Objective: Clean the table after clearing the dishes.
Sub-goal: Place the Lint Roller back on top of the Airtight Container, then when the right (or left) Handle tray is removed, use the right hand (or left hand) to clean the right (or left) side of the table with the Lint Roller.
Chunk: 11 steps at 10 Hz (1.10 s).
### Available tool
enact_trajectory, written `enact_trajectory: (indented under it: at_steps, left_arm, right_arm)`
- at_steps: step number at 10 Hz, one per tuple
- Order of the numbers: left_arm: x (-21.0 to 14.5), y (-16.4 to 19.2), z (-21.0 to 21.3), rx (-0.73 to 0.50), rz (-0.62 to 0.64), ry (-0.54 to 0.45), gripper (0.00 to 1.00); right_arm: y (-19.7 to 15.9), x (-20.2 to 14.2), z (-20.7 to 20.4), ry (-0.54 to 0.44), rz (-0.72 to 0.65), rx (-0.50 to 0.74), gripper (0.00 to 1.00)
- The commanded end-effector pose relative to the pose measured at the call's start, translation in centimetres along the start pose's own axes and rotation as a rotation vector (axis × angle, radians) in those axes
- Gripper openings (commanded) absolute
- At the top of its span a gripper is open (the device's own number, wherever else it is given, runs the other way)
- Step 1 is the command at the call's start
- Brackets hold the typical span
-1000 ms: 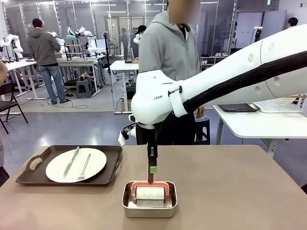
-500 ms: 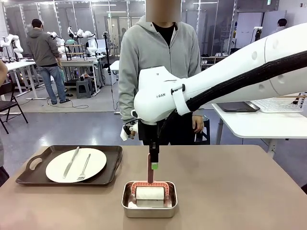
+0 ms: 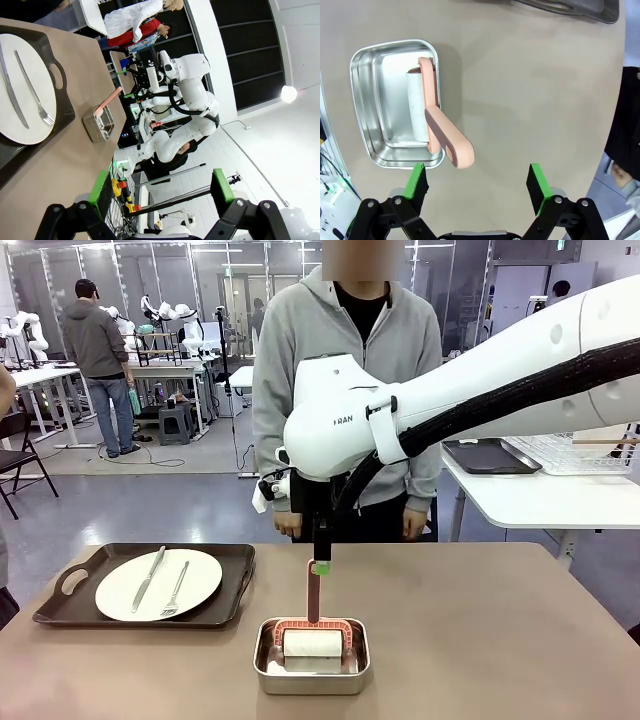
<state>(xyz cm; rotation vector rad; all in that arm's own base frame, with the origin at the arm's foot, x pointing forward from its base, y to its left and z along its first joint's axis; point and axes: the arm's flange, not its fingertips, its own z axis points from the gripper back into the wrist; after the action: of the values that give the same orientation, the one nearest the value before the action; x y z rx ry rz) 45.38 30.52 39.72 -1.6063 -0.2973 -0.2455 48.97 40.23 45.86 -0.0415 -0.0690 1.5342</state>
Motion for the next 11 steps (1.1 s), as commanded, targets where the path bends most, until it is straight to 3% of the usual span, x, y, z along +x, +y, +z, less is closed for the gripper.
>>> enact_trajectory:
  at_steps: [1,11]
  left_arm:
    - [-0.5,-0.4,-0.2,0.012,-0.015,-0.005,1.0]
    - [-0.5,-0.4,-0.2,0.012,-0.015,-0.005,1.0]
  right_arm:
    - [0.4,-1.0,0.1,-0.034,0.017,-0.01,1.0]
    - [-0.1,-0.1,0.2,-0.005,-0.003,-0.005,1.0]
